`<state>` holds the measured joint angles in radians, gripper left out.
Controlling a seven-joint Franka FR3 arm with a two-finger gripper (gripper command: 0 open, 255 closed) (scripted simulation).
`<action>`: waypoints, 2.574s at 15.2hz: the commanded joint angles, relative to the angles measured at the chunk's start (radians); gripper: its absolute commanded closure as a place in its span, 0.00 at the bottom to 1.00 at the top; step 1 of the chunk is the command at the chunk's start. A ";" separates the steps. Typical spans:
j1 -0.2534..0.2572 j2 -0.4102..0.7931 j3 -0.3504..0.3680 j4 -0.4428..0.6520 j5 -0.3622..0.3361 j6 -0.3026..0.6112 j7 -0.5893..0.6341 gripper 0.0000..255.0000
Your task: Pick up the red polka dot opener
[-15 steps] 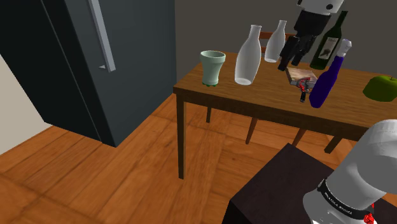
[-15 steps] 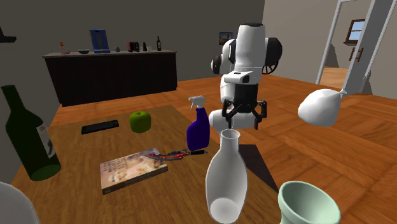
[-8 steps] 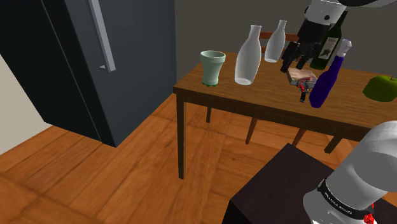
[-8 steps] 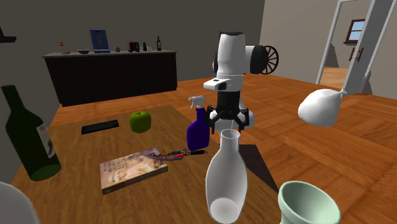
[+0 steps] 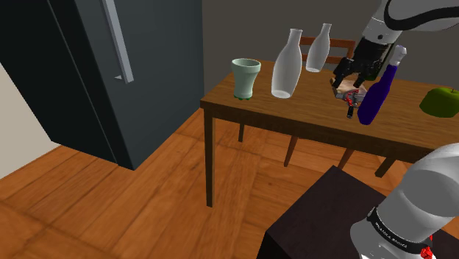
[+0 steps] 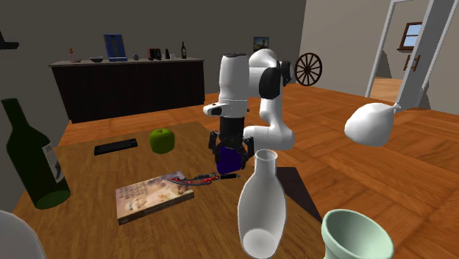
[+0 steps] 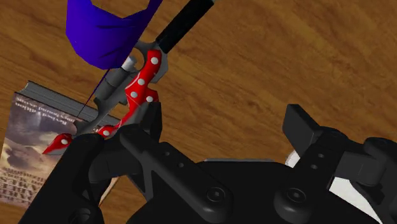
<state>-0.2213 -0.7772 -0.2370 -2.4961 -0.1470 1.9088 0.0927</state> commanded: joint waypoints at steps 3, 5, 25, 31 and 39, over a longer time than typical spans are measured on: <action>-0.069 0.029 -0.061 -0.036 -0.028 0.088 0.033 0.00; -0.103 0.046 -0.094 -0.050 -0.041 0.130 0.048 0.00; -0.125 0.076 -0.131 -0.144 -0.063 0.259 0.052 1.00; -0.121 0.060 -0.117 -0.088 -0.052 0.186 0.054 1.00; -0.114 0.049 -0.096 0.012 -0.036 0.076 0.055 1.00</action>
<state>-0.3361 -0.7261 -0.3372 -2.4979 -0.1857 2.0010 0.1463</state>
